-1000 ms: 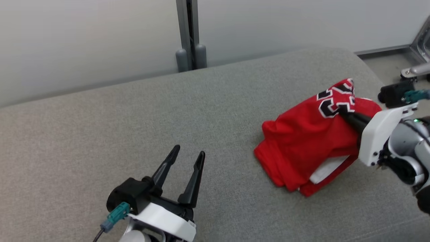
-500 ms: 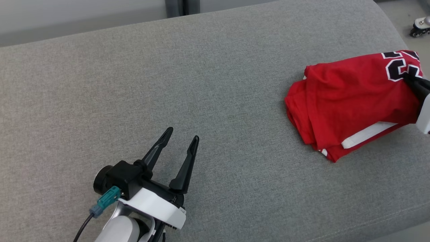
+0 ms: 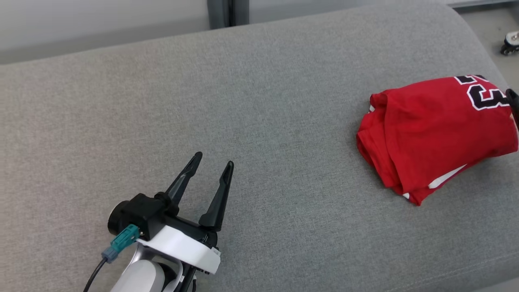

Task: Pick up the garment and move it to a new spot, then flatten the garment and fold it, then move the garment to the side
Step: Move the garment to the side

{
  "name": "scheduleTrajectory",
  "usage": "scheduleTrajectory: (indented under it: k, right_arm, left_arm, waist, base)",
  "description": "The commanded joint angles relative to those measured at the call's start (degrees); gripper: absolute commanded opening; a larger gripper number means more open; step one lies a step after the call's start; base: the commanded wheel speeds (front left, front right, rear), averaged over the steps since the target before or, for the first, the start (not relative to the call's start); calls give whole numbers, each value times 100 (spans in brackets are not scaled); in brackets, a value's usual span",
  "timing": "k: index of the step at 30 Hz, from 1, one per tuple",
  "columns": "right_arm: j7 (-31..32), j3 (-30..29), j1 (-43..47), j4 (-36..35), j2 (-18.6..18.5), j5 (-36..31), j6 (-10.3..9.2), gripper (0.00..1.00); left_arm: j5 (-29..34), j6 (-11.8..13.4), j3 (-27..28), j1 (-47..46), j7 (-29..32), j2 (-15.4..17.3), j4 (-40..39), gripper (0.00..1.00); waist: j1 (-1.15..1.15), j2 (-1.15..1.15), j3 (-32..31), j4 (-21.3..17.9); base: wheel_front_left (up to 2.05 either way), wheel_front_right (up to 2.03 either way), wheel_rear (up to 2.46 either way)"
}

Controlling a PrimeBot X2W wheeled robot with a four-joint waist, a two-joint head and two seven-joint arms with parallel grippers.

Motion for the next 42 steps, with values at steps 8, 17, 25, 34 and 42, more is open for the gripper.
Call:
scheduleTrajectory:
  k: [8, 17, 25, 34, 42]
  right_arm:
    - [-327, 118, 105, -483, -143, -7, 1, 100]
    - [-663, -162, 1158, -1982, -573, 435, 1, 100]
    - [-1034, -1210, 2864, -3233, -359, 288, 2, 100]
    - [-954, -2379, 4859, -4740, 606, -632, 2, 100]
    - [-967, -2856, 6114, -5617, 1520, -1125, 2, 100]
  left_arm:
    - [-239, 182, 312, 329, -305, 15, 228, 100]
    - [-378, 536, 842, 876, -458, 211, 109, 100]
    - [-387, 822, 1089, 1256, -460, 376, -51, 100]
    - [-430, 854, 1201, 1576, -530, 307, 125, 100]
    - [-508, 676, 1261, 1864, -568, 117, 359, 100]
  waist:
    - [0, 0, -993, 105]
    - [0, 0, -1836, 455]
    - [0, 0, -2166, 806]
    - [0, 0, -2312, 1064]
    - [0, 0, -2371, 1173]
  base:
    - [0, 0, 0]
    - [0, 0, 0]
    - [0, 0, 0]
    - [0, 0, 0]
    - [0, 0, 0]
